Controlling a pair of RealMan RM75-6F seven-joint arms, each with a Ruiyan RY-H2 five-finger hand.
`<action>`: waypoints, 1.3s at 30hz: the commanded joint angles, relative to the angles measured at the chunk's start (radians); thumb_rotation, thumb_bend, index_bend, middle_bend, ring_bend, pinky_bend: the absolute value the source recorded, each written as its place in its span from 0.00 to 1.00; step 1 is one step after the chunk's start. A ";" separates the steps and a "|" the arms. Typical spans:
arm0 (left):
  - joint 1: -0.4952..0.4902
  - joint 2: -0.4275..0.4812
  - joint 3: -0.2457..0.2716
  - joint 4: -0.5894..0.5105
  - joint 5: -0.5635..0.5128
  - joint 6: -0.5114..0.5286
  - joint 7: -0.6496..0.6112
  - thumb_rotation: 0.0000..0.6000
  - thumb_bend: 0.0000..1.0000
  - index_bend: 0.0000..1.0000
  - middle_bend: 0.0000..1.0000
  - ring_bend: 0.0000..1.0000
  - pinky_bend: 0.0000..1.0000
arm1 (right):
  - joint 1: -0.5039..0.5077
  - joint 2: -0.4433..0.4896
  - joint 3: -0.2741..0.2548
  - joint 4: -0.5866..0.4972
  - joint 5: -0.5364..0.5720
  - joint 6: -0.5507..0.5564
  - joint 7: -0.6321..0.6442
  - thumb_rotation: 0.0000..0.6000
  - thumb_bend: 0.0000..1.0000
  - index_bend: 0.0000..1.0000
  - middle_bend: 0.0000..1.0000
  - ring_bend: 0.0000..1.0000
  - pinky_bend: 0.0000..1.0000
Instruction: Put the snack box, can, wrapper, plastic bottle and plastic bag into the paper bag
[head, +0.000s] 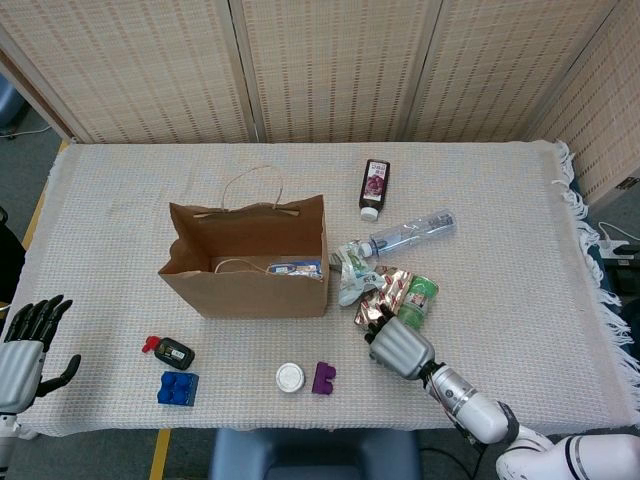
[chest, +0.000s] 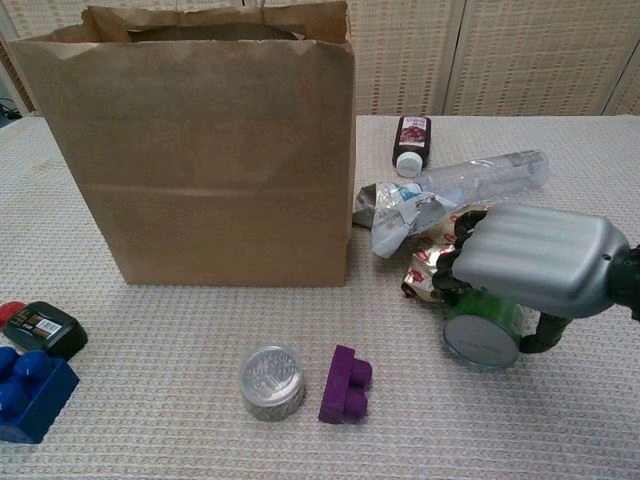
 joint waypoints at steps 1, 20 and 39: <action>0.000 0.000 0.000 -0.001 0.000 0.000 0.003 1.00 0.37 0.06 0.00 0.00 0.00 | -0.022 0.047 -0.020 0.001 -0.064 0.037 0.058 1.00 0.23 0.81 0.72 0.56 0.36; 0.001 -0.002 -0.001 -0.005 -0.004 0.001 0.014 1.00 0.37 0.06 0.00 0.00 0.00 | -0.138 0.251 0.050 -0.052 -0.232 0.294 0.355 1.00 0.24 0.86 0.76 0.62 0.50; 0.001 -0.003 -0.002 -0.006 -0.005 0.000 0.018 1.00 0.37 0.06 0.00 0.00 0.00 | -0.155 0.352 0.370 -0.145 -0.212 0.551 0.528 1.00 0.24 0.87 0.76 0.62 0.51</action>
